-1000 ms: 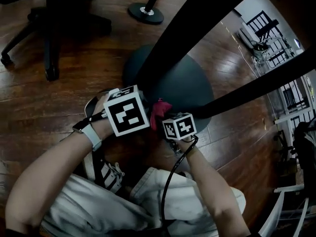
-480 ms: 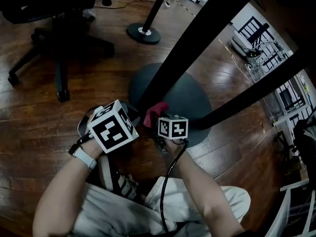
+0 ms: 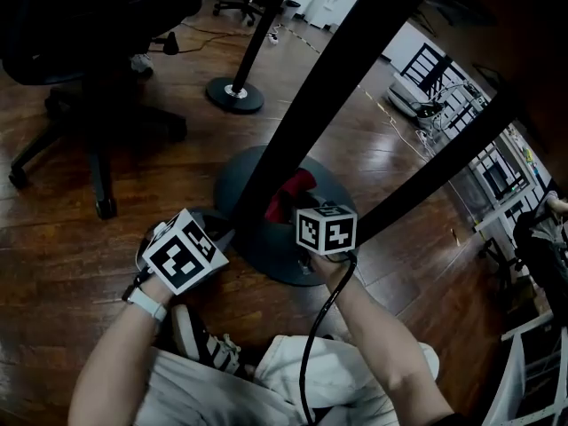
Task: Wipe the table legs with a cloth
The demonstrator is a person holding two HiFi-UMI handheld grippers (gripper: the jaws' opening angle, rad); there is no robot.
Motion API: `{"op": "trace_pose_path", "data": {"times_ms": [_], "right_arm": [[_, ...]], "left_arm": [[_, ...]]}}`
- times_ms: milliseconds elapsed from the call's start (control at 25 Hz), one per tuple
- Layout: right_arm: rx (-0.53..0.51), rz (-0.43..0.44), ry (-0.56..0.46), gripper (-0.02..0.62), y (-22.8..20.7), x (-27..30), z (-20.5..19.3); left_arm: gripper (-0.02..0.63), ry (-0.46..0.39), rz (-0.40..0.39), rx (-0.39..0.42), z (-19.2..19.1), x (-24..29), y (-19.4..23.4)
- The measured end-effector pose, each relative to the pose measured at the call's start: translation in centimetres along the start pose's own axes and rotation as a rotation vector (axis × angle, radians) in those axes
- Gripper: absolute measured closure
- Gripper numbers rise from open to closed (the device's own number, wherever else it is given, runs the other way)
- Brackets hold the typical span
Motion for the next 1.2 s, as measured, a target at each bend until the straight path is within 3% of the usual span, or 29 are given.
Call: {"op": "trace_pose_path", "data": {"times_ms": [200, 520, 840, 1000, 1200], "right_arm": [[-0.035, -0.052, -0.120, 0.551, -0.9, -4.1, 6.9], [-0.186, -0.156, -0.301, 0.551, -2.0, -10.3, 19.6], [-0.319, -0.309, -0.439, 0.551, -3.4, -16.0, 30.7], [-0.382, -0.345, -0.510, 0.551, -2.5, -18.8, 33.9], [-0.434, -0.326, -0.503, 0.551, -1.7, -19.5, 33.1]], "left_arm": [[0.612, -0.026, 0.029, 0.015, 0.7, -0.6, -0.5], [0.612, -0.010, 0.027, 0.041, 0.5, -0.3, -0.8], [0.612, -0.013, 0.040, 0.062, 0.7, -0.6, -1.1], [0.612, -0.013, 0.038, 0.063, 0.7, -0.4, -1.1], [0.612, -0.006, 0.046, 0.065, 0.6, -0.4, -1.3]]}}
Point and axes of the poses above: the fingertips, and each gripper's own axes: x forward along the fingers, y to its left, z out of its top, the point moved 6 cm from there along -x, backward along the fingers, and after that the axes turned 1 degree about y, right-handed, at the moved point
